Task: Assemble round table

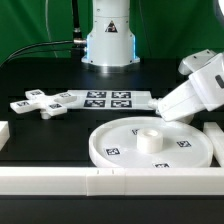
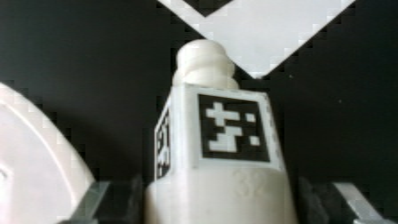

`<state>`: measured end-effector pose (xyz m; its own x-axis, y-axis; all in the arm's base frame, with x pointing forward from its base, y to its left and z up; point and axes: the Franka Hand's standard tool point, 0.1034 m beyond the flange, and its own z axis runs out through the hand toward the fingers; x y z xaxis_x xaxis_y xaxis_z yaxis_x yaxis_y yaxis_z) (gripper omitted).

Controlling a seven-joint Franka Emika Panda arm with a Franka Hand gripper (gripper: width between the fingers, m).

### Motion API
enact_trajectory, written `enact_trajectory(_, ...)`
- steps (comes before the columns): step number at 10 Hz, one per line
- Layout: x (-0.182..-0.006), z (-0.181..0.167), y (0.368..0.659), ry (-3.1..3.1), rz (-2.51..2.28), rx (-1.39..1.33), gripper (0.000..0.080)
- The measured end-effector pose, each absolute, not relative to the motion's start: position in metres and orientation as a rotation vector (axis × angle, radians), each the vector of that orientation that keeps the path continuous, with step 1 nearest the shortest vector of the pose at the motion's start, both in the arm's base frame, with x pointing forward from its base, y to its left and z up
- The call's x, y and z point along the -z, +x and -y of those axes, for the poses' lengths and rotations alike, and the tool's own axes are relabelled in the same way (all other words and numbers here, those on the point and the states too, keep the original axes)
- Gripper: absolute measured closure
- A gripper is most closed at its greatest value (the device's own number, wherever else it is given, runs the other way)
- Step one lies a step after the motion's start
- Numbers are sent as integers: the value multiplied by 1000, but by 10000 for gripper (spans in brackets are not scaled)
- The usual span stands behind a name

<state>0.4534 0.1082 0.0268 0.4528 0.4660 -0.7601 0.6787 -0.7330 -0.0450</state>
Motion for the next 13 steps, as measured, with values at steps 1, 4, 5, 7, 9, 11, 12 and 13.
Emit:
enact_trajectory(1,-34,-107,455,2436,-986,1158,393)
enact_trajectory(4,-65,-94,464,2453,-1042,1171,393)
enact_trajectory(5,-70,-88,467,2465,-1070,1157,393)
enact_trajectory(7,-66,-90,467,2472,-1075,1137,392)
enact_trajectory(9,-61,-89,481,2558,-1093,978,392)
enact_trajectory(11,-73,-71,472,2725,-950,805,392)
enact_trajectory(12,-80,-72,472,2766,-878,786,392)
enact_trajectory(13,-92,-71,476,2813,-836,742,392)
